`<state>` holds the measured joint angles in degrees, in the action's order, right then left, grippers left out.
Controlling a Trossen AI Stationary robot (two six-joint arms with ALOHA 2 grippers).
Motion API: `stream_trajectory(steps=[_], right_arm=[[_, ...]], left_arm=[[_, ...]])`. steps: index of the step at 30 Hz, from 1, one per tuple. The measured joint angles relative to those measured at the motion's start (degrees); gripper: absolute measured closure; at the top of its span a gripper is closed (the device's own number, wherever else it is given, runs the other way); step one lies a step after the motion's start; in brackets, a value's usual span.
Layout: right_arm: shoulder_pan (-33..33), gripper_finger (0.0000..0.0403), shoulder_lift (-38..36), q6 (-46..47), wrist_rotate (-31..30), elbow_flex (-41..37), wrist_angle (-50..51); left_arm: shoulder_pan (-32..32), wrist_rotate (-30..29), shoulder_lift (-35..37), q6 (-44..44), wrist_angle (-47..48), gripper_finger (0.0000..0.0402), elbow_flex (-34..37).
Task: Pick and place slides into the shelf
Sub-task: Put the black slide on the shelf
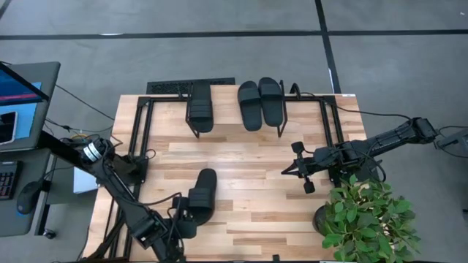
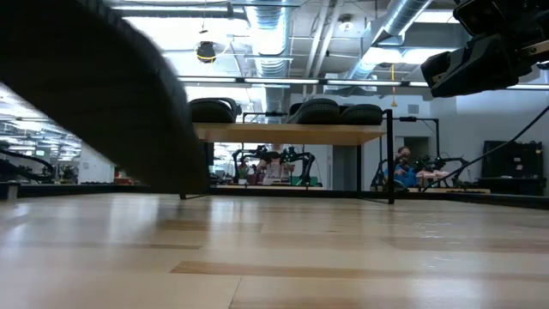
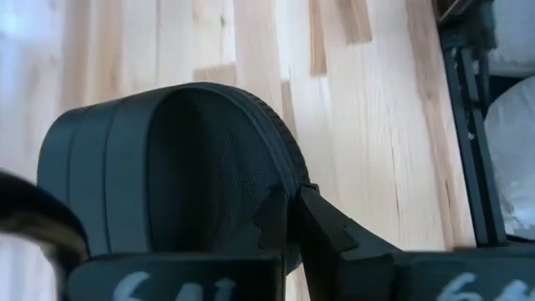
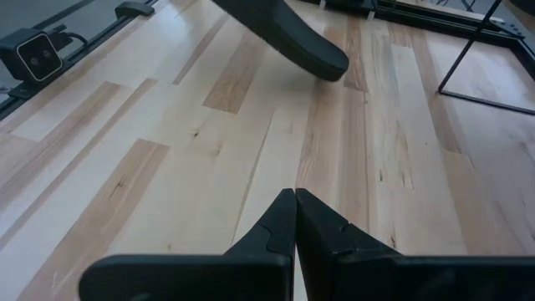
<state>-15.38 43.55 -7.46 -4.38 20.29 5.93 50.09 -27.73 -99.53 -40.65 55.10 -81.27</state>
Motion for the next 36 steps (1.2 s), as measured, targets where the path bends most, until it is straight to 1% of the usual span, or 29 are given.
stream_trajectory(steps=[4, 11, 17, 25, 30, 36], right_arm=[[0.0, 0.0403, 0.0, 0.0, 0.02, 0.0, -0.02], [0.0, 0.0403, -0.01, 0.0, 0.02, 0.0, -0.01], [0.0, 0.0403, 0.0, 0.0, 0.01, 0.0, -0.02], [0.0, 0.0403, 0.0, 0.0, 0.0, 0.0, -0.03], [0.0, 0.0403, -0.01, 0.0, 0.0, 0.0, -0.05], [0.0, 0.0403, -0.02, -0.02, 0.0, 0.0, -0.06]], left_arm=[[0.77, -3.07, 0.04, 0.65, 3.51, 0.0401, -3.43], [0.67, -5.74, 0.04, 4.29, 8.51, 0.0401, -8.23], [0.54, -7.41, 0.04, 9.11, 9.02, 0.0401, -11.83], [0.44, -11.27, 0.04, 14.49, 10.95, 0.0401, -15.52], [-0.61, -13.46, 0.07, 17.12, 12.96, 0.0401, -17.14], [-3.84, -13.75, 0.07, 22.8, 14.28, 0.0401, -19.29]])
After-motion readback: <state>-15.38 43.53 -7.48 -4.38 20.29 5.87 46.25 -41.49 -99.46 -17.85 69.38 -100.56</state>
